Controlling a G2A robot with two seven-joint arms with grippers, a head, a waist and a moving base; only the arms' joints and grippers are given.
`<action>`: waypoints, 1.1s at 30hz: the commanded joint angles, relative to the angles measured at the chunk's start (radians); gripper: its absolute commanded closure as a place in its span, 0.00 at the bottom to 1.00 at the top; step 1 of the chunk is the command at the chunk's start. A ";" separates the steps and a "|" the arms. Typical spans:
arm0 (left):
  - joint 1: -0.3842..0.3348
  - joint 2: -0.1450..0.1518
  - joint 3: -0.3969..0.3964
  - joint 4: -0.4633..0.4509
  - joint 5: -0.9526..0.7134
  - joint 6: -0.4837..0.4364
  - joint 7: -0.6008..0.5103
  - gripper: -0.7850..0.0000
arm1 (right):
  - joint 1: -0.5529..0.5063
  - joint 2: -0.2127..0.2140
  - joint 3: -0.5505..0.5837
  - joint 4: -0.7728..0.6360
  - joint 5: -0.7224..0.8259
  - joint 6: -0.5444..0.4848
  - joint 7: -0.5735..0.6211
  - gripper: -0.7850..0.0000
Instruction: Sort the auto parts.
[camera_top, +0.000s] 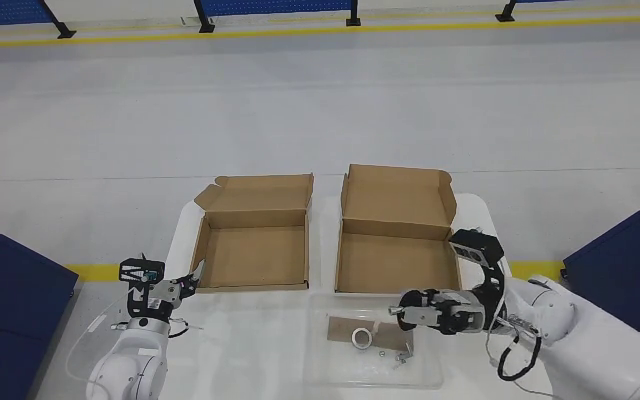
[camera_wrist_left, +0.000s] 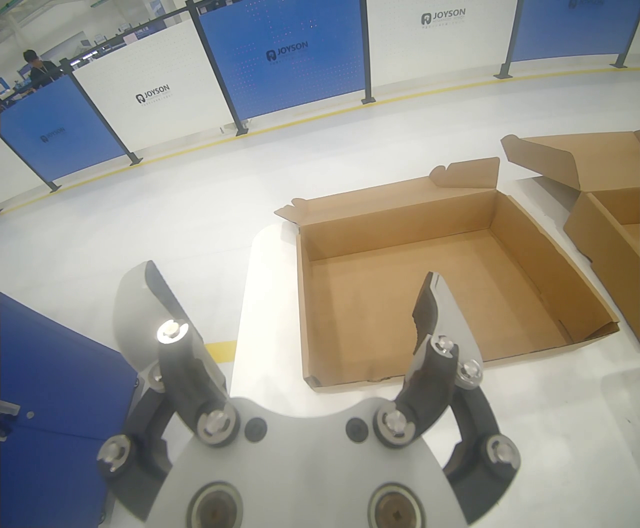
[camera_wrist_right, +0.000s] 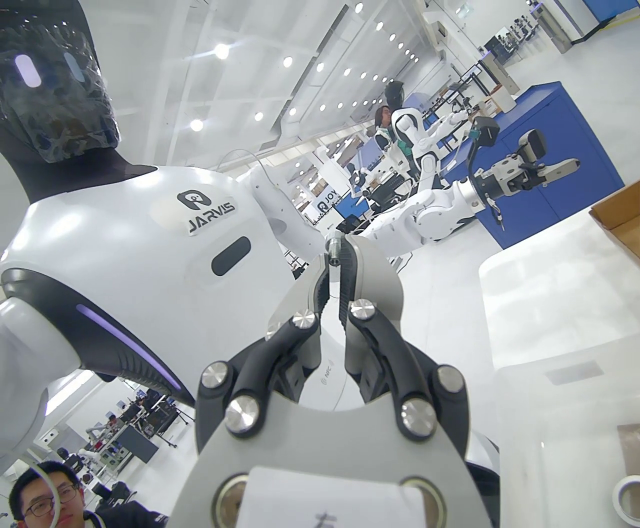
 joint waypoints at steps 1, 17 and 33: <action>0.000 0.000 0.000 0.000 0.000 0.000 0.000 0.00 | 0.000 0.000 -0.001 0.001 -0.003 0.000 0.000 1.00; 0.000 0.000 0.000 0.000 0.000 0.000 0.000 0.00 | -0.009 -0.004 -0.001 -0.014 0.019 0.002 -0.031 1.00; 0.000 0.000 0.000 0.000 0.000 0.000 0.000 0.00 | -0.082 -0.091 0.115 -0.235 0.387 0.000 0.000 1.00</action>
